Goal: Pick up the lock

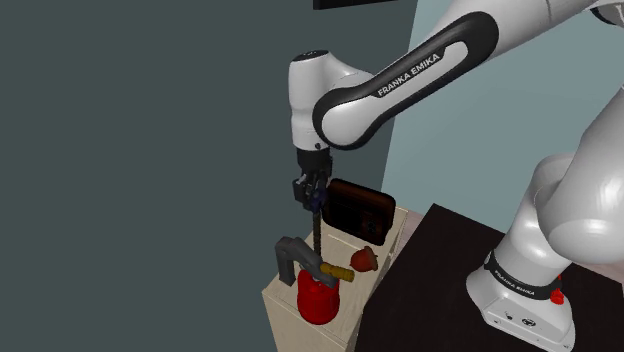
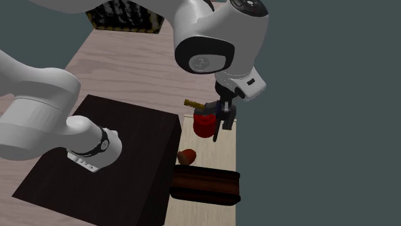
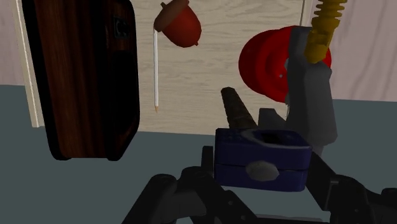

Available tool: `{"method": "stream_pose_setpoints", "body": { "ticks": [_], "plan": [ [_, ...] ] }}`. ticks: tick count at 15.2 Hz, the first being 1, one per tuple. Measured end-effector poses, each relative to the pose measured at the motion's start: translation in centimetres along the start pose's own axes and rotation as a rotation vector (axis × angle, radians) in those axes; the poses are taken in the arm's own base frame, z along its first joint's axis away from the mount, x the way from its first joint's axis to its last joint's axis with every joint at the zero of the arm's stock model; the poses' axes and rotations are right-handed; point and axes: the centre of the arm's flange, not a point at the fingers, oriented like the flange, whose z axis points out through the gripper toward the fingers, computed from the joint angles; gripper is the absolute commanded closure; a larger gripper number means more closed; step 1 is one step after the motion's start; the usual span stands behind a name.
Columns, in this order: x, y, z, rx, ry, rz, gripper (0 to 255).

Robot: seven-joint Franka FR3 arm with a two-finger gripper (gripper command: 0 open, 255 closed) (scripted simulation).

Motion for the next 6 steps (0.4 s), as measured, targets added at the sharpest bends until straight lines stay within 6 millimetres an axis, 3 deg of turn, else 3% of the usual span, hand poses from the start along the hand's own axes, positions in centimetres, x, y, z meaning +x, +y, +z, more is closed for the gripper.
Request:
{"method": "stream_pose_setpoints", "body": {
  "ticks": [6],
  "plan": [
    [-0.1, 0.0, -3.0, 0.0, 0.0, 0.0, 255]
  ]
}}
